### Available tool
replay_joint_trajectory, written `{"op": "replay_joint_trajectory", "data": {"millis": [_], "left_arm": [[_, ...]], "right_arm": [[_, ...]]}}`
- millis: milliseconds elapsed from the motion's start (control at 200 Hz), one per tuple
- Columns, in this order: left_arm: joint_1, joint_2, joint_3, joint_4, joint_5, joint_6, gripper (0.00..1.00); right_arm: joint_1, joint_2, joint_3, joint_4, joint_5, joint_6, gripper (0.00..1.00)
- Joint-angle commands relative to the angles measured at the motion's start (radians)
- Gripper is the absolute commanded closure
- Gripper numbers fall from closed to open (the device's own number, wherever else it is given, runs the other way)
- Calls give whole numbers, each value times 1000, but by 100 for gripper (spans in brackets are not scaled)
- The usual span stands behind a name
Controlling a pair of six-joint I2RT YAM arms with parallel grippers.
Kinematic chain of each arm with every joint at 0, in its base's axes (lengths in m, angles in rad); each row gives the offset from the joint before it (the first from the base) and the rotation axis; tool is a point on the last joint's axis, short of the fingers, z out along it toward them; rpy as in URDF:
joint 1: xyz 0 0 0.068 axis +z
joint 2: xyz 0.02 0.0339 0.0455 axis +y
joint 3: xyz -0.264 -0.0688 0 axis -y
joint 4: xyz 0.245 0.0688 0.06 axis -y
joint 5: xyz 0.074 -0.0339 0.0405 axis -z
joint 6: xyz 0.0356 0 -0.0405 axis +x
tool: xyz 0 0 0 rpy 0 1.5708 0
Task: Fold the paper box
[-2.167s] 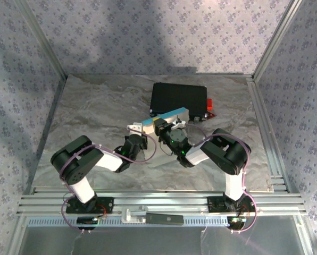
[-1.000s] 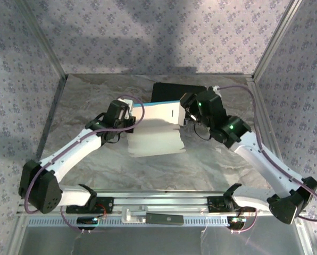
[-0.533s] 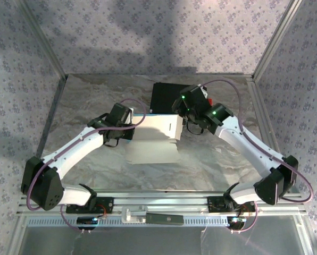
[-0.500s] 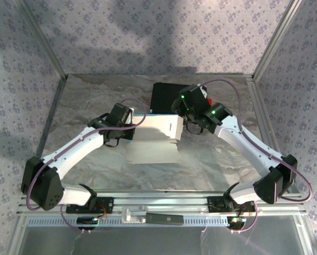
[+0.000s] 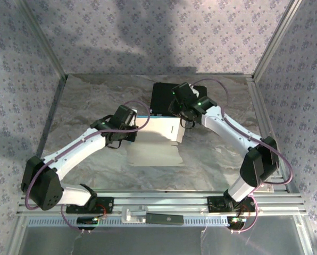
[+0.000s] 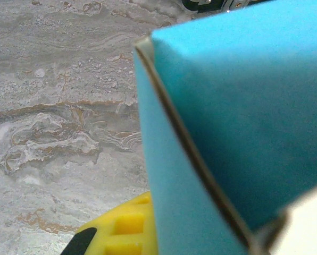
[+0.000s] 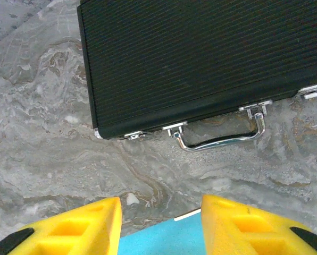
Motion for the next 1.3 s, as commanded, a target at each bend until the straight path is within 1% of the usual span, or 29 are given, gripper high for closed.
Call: {"op": "replay_joint_trajectory", "data": {"millis": [0,185,245,360,565,805,840,999,1114,1219,1294], "left_arm": [[-11,-10,25,6,-21,-5,100],[-16,-12,20,16,-32,-3,100],[-17,-14,19,22,-33,-3,100],[-20,-15,20,27,-35,-2,100],[-23,-21,10,36,-41,-4,100],[-28,-24,-1,51,-44,-6,100],[-30,-26,-1,51,-45,-6,100],[-39,-30,-3,56,-52,-10,100],[-47,-29,-4,57,-61,-9,100],[-47,-33,-4,46,-69,-2,100],[-48,-41,-9,45,-69,1,100]], "right_arm": [[-12,10,16,-2,19,-69,56],[-41,40,14,4,-84,-105,55],[-38,40,6,-9,-91,-100,54],[-39,24,-37,22,-105,-102,54],[-34,16,-53,42,-154,-96,54],[-14,-11,-92,42,-167,-38,54],[-13,-9,-96,71,-173,-28,54],[-12,-4,-116,102,-200,27,54],[-11,-21,-123,103,-195,64,54],[-20,-41,-125,62,-141,44,54],[-47,-47,-135,57,-148,12,54]]}}
